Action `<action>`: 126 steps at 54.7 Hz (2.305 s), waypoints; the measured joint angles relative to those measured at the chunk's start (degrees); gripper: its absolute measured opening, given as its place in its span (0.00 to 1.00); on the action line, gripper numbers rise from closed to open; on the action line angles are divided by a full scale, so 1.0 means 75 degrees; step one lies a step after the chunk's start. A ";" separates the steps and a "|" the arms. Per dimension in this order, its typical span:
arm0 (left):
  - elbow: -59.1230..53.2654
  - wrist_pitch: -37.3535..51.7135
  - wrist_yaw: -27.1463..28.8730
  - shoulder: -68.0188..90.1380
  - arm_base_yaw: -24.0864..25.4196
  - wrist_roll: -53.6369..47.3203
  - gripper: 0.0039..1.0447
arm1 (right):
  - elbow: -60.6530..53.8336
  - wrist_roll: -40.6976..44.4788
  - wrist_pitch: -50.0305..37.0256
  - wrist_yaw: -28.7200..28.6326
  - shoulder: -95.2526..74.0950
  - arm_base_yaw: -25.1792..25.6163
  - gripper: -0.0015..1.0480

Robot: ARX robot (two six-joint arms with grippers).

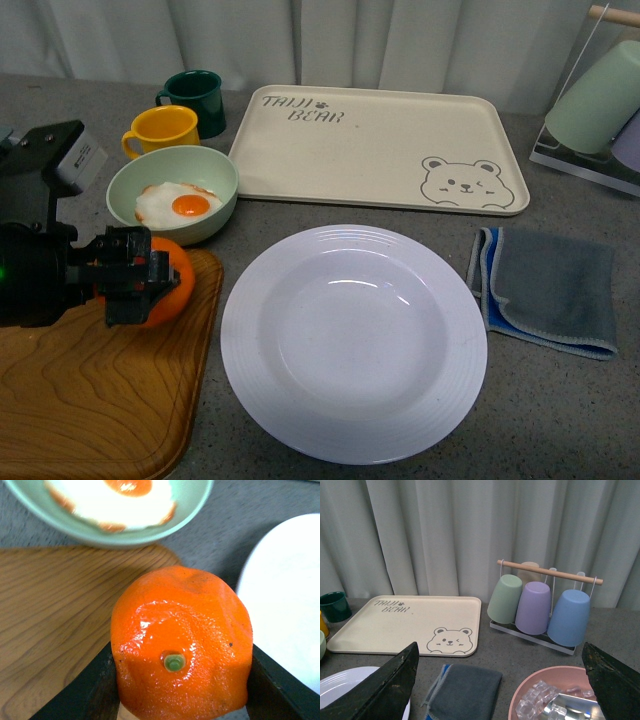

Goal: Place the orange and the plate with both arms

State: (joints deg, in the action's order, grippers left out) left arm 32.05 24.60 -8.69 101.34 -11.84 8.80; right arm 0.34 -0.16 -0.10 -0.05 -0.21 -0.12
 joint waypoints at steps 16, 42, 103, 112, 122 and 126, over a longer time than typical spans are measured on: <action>0.0697 -0.0128 0.0522 -0.0026 -0.1658 -0.0408 0.53 | 0.0000 0.0000 0.0000 0.0000 0.0000 0.0000 0.91; 0.1655 0.0044 0.1145 0.1714 -0.2827 -0.0452 0.52 | 0.0000 0.0000 0.0000 0.0000 0.0000 0.0000 0.91; 0.0146 0.4164 0.4071 0.1035 -0.2652 -0.1070 0.71 | 0.0000 0.0000 0.0000 -0.0006 0.0000 0.0000 0.91; -0.1256 0.6575 0.4593 0.0321 -0.1990 -0.1102 0.45 | 0.0000 0.0000 0.0000 0.0015 0.0000 0.0000 0.91; -0.2882 0.7035 0.3669 -0.1676 -0.0973 -0.1110 0.10 | 0.0000 0.0000 0.0003 -0.0003 0.0000 0.0000 0.91; -0.3214 0.6747 0.3430 -0.2261 -0.0705 -0.1119 0.04 | 0.0000 0.0000 0.0003 -0.0003 0.0000 0.0000 0.91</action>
State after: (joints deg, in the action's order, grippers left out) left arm 7.94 75.20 17.04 84.38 -17.12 0.40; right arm 0.34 -0.16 -0.08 -0.08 -0.21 -0.12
